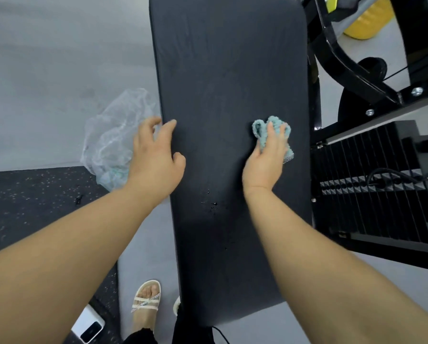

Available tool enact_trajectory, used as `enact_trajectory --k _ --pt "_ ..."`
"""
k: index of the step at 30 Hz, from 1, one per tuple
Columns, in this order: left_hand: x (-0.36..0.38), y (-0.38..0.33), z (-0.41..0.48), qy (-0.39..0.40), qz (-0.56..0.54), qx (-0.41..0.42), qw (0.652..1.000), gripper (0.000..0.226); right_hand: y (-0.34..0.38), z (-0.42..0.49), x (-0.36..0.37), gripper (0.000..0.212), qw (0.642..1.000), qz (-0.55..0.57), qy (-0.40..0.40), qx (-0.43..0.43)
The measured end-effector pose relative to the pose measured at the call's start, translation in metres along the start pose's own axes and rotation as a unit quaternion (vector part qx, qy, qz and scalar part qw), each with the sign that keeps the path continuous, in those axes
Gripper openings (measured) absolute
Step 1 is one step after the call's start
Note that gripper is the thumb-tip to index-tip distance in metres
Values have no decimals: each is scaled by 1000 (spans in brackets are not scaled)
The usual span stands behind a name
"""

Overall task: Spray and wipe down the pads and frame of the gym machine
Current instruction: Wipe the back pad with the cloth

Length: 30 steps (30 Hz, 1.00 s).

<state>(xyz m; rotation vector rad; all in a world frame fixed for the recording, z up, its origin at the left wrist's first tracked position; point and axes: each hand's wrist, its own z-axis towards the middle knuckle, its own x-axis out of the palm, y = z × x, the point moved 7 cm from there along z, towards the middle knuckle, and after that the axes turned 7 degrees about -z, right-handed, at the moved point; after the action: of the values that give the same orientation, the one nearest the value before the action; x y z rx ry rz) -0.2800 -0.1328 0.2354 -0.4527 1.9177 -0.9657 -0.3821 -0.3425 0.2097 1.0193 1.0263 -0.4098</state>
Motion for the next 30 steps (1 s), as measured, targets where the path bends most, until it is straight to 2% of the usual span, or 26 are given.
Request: enact_trajectory --k 1,2,3,4,6,8,9,10,12,13,14,15,16,18,19,21,22,23,24,25,28,30 --pt "-1 5 2 -12 -38 -43 998 60 17 -10 9 39 1000 30 -7 -2" --pt "1 10 6 -13 -76 -90 993 61 39 -22 20 40 998 49 3 -47" --pt "4 14 10 -8 -111 -137 984 61 61 -38 31 42 990 53 28 -129" --pt "7 17 15 -4 -157 -175 972 60 80 -56 38 43 971 48 62 -227" --pt "8 21 26 -5 -261 -223 939 55 91 -70 40 45 908 16 118 -401" --pt "7 20 34 18 -278 -235 931 51 76 -46 29 44 856 -36 118 -502" --pt "7 18 36 39 -262 -230 936 47 66 -22 22 44 862 -60 115 -491" --pt "8 15 37 56 -247 -221 942 44 54 9 15 45 890 -72 109 -437" --pt "12 14 38 78 -220 -199 952 42 34 68 4 47 968 -43 62 -241" --pt "14 15 39 85 -211 -194 954 43 31 83 4 48 989 -18 30 -142" --pt "15 17 39 89 -203 -190 956 46 38 88 9 49 997 -7 0 -81" --pt "15 19 40 91 -196 -187 958 50 52 84 18 48 998 -2 -22 -65" --pt "15 20 41 90 -196 -182 959 53 72 75 26 45 995 7 -30 -91" --pt "14 25 44 84 -207 -181 958 55 110 42 45 39 975 17 3 -220" --pt "13 26 45 83 -211 -181 957 54 125 20 50 39 950 12 38 -310" --pt "12 29 45 84 -221 -184 954 53 135 -9 52 37 865 -6 99 -491" --pt "12 30 45 86 -232 -188 951 53 131 -6 50 37 827 -17 111 -551" --pt "12 30 45 90 -242 -193 947 54 124 7 46 41 812 -30 110 -573" --pt "12 31 46 92 -248 -197 944 55 116 28 40 45 824 -41 97 -556" --pt "12 32 46 92 -252 -202 942 55 110 54 34 47 855 -48 81 -511" --pt "14 33 48 87 -249 -203 943 57 114 108 33 45 955 -11 59 -289" --pt "15 33 48 85 -252 -198 943 58 138 111 47 42 983 13 23 -182"
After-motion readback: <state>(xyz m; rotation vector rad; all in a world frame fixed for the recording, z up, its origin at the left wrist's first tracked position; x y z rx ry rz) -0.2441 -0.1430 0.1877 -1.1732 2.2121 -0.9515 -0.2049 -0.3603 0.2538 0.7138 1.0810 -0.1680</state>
